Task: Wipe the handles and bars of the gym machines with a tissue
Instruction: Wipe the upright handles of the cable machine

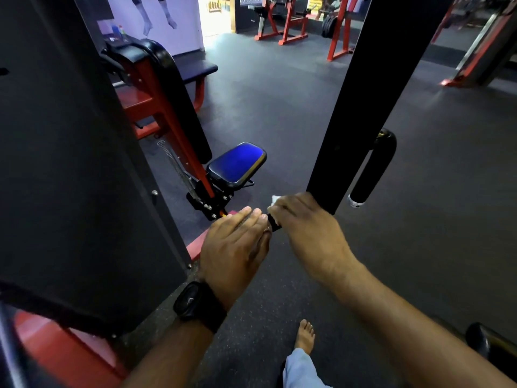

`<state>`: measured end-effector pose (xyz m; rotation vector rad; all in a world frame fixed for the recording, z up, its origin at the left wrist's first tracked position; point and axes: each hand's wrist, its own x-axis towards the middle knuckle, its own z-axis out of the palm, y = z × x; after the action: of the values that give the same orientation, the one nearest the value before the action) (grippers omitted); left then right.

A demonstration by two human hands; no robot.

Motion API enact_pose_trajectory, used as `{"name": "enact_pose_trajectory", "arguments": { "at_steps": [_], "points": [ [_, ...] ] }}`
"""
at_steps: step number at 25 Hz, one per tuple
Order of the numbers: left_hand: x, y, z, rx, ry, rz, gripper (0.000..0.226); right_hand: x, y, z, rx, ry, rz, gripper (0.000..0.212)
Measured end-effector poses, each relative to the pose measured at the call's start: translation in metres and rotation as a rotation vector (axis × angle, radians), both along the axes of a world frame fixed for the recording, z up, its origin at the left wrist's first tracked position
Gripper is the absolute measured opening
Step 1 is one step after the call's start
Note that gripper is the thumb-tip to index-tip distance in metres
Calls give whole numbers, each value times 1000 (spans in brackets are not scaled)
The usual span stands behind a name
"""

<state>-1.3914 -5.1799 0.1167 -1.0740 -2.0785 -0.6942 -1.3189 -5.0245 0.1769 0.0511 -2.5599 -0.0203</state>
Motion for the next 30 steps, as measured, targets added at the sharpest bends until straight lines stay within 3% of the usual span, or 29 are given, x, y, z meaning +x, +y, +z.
{"name": "enact_pose_trajectory", "arguments": {
  "at_steps": [2,5,8,14,20,22,26,30],
  "points": [
    [-1,-1,1,-4,-5,1,28,4,14,-10,-161,92,-35,31],
    [-1,-1,-3,4,-14,8,28,9,2,-32,-770,354,-213,18],
    [-2,-1,-6,-19,-20,-4,26,2,-19,-37,-1079,553,-326,12],
    [-6,0,-5,-26,11,8,25,-10,-49,-50,-1744,583,-403,8],
    [-13,-2,-4,-65,32,29,26,-20,-57,-43,-2125,650,-244,5],
    [-13,-1,-5,-72,35,20,26,-23,-59,-42,-2176,682,-242,7],
    [-14,-3,-5,-69,31,22,28,-18,-69,-49,-1875,505,-253,7],
    [-11,-1,-5,-67,19,29,30,-15,-58,-49,-1731,561,-264,9]
  ]
}}
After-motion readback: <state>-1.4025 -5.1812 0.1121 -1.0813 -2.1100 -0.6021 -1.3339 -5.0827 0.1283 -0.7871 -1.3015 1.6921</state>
